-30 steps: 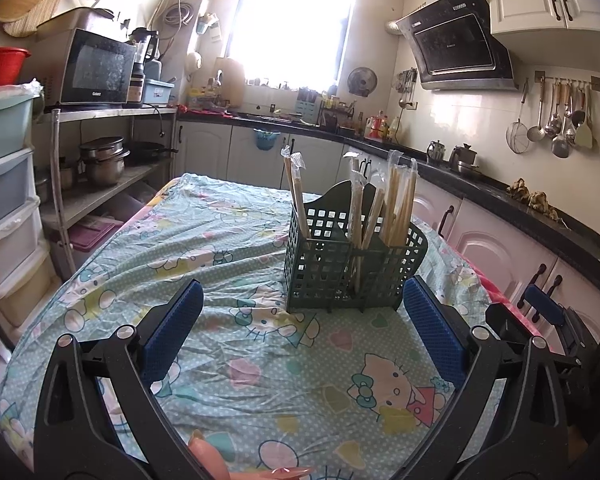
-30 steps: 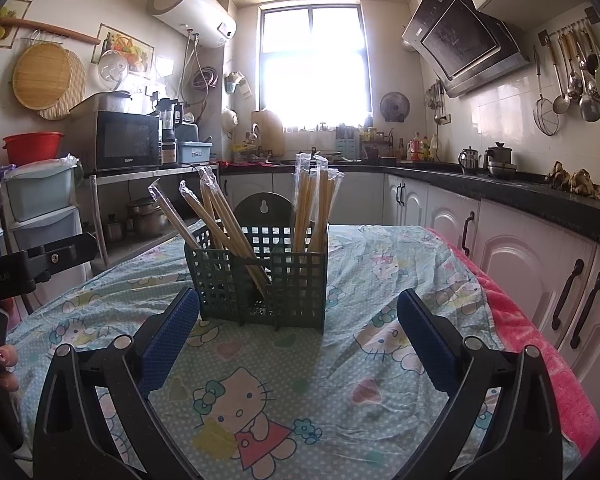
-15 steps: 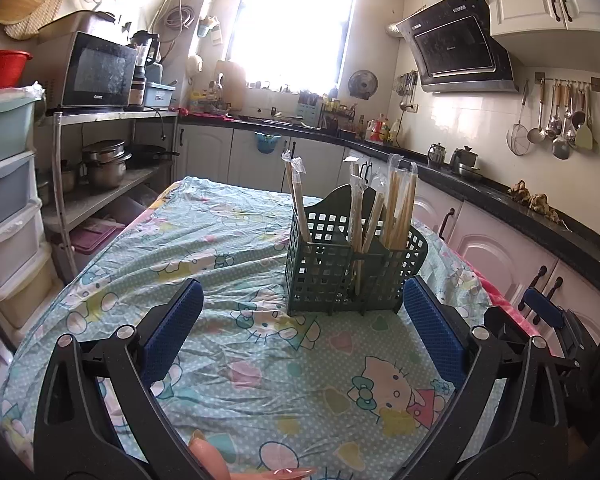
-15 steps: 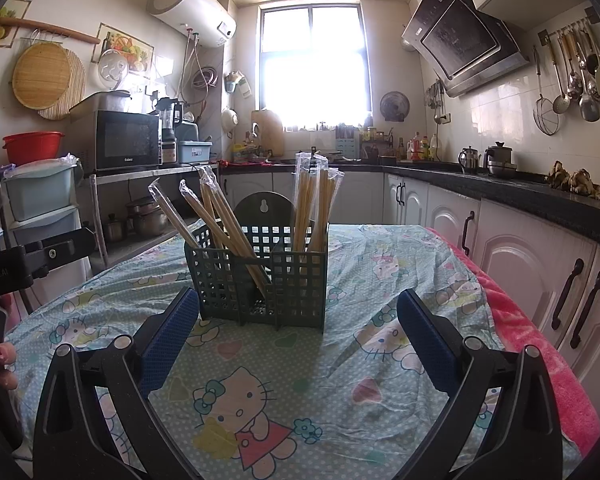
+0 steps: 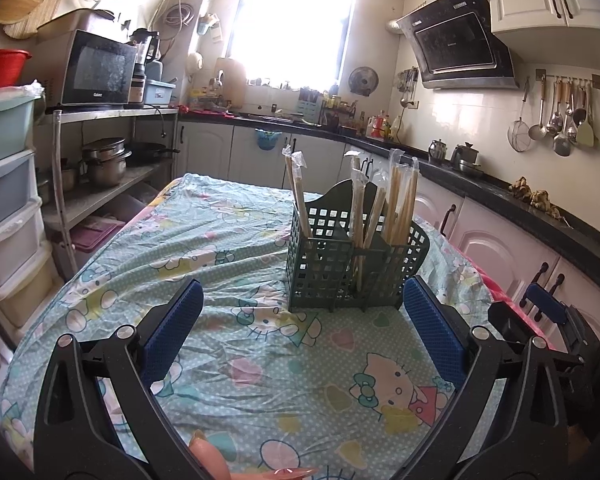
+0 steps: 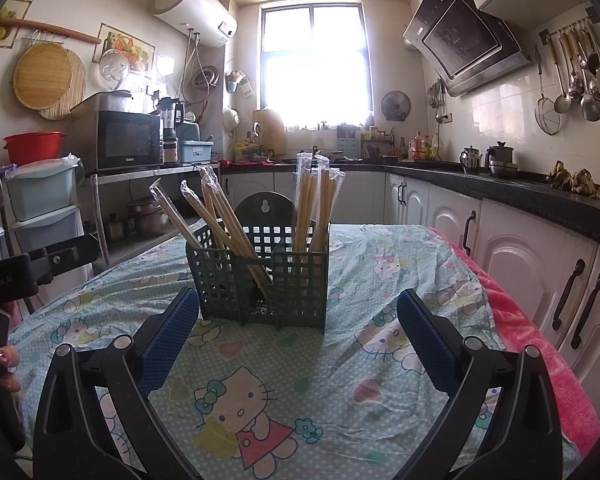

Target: Organize utensils

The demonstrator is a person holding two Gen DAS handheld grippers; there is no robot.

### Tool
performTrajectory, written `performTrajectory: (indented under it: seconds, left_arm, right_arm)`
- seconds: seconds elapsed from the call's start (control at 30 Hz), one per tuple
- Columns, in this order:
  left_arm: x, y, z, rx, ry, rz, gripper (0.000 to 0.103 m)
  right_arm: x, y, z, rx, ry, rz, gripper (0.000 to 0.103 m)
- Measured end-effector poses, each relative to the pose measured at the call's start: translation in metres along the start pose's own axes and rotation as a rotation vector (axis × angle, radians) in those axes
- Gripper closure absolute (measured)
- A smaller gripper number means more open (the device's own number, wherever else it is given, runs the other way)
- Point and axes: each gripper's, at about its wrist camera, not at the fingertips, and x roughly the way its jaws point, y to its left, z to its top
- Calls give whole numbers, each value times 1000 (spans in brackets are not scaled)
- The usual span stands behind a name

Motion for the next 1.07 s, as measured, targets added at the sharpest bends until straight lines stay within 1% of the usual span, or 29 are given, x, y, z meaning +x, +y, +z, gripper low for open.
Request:
performTrajectory:
  seconds: [0.23, 0.53, 0.67, 0.77, 0.87, 0.97, 1.0, 1.03, 1.07]
  left_arm:
    - [0, 2, -1, 6, -9, 8, 11]
    - [2, 5, -1, -9, -1, 16, 11]
    - [7, 8, -2, -8, 18, 59, 11]
    - [10, 18, -1, -52, 35, 65, 11]
    - [15, 31, 4, -73, 56, 105, 11]
    - [29, 55, 12, -77, 114, 179, 11]
    - [37, 67, 15, -78, 135, 214, 11]
    - [42, 75, 17, -80, 146, 235, 11]
    - [52, 88, 20, -82, 174, 270, 11]
  right_arm:
    - [4, -2, -2, 14, 22, -9, 7]
    - [5, -4, -1, 18, 25, -17, 6]
    - [5, -8, 1, 24, 26, -36, 7]
    - [5, -16, 3, 42, 30, -57, 7]
    - [9, -29, 5, 68, 52, -85, 7]
    - [21, -54, 9, 115, 90, -141, 7]
    - [28, -66, 11, 134, 114, -170, 7]
    - [34, -75, 11, 147, 132, -196, 7]
    - [44, -89, 12, 158, 172, -242, 7]
